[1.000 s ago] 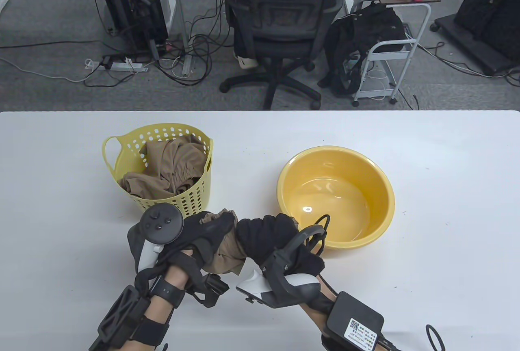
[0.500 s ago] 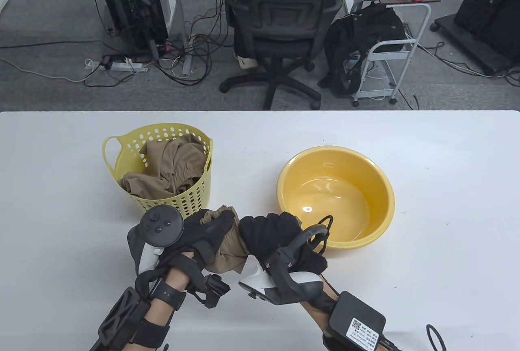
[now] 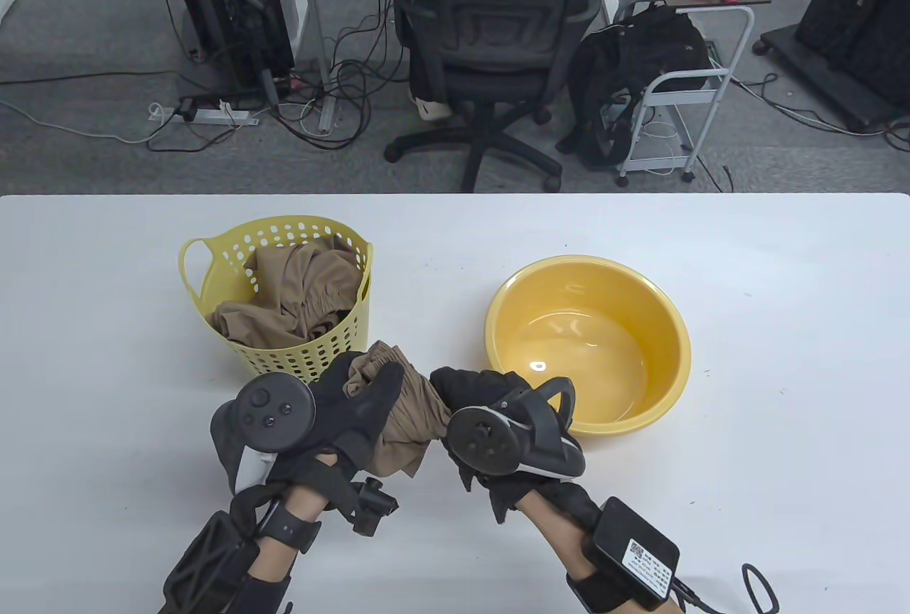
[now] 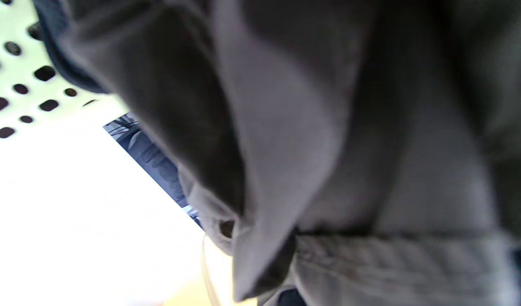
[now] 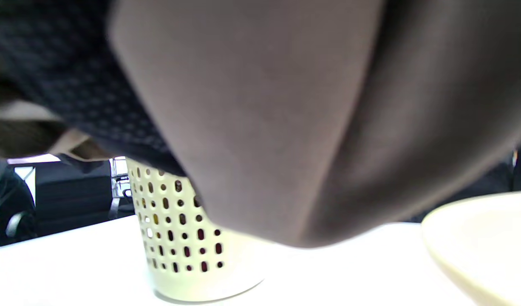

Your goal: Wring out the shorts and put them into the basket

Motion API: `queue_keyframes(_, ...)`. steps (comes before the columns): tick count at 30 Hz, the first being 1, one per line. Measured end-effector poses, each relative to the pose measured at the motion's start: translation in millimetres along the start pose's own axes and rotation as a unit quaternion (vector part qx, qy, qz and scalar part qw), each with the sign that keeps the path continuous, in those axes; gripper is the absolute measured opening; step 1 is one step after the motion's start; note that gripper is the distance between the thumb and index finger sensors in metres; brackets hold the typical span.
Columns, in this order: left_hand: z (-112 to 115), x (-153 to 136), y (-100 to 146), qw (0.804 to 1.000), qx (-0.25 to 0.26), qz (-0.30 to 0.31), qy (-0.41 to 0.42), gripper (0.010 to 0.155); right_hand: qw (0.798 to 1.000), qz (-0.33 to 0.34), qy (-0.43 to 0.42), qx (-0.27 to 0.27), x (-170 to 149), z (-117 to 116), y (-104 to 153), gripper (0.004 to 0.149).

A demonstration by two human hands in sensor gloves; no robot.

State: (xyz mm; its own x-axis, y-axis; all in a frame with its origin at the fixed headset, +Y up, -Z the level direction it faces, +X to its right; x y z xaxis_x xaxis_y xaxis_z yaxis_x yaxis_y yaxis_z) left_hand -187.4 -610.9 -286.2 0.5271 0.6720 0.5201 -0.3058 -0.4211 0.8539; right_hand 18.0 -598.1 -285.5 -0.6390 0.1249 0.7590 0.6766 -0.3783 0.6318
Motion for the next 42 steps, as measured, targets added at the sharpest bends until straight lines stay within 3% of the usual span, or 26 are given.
queue_keyframes(7,-7.4,12.2,2.7,0.997,0.018,0.069,0.001,0.067,0.981,-0.043,-0.187,0.027,-21.5,-6.6,0.0,0.069)
queue_keyframes(12,-11.3,23.4,2.3,0.992,0.013,0.126,0.005,0.066,0.941,-0.06,-0.326,0.067,-32.9,-18.7,1.6,0.071)
queue_keyframes(20,-14.2,38.7,3.3,0.981,-0.004,0.192,0.03,0.066,0.886,-0.038,-0.453,0.093,-40.2,-29.9,4.5,0.072)
queue_keyframes(34,-18.1,43.4,1.3,0.981,-0.013,0.194,0.005,0.066,0.884,-0.03,-0.46,0.083,-39.9,-30.2,6.1,0.074)
queue_keyframes(42,-24.7,42.2,-0.5,0.981,-0.019,0.191,-0.025,0.066,0.897,-0.037,-0.436,0.069,-40.0,-25.8,16.2,0.088)
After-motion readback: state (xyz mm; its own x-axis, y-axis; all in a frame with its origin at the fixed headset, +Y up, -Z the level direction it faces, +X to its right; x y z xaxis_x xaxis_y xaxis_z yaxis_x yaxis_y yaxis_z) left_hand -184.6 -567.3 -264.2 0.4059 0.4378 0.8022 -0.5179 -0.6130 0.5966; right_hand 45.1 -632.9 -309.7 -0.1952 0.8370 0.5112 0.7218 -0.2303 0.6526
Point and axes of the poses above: the tracker on the back of each hand, its own x axis roughly to the thumb side, its own y axis roughly from the fingertips to the wrist, z = x × y, the point moved 1 cm from there along -y, roughly from the wrist to the fingertips, and after that the axes turned 15 degrees about z, right-handed, at the moved point
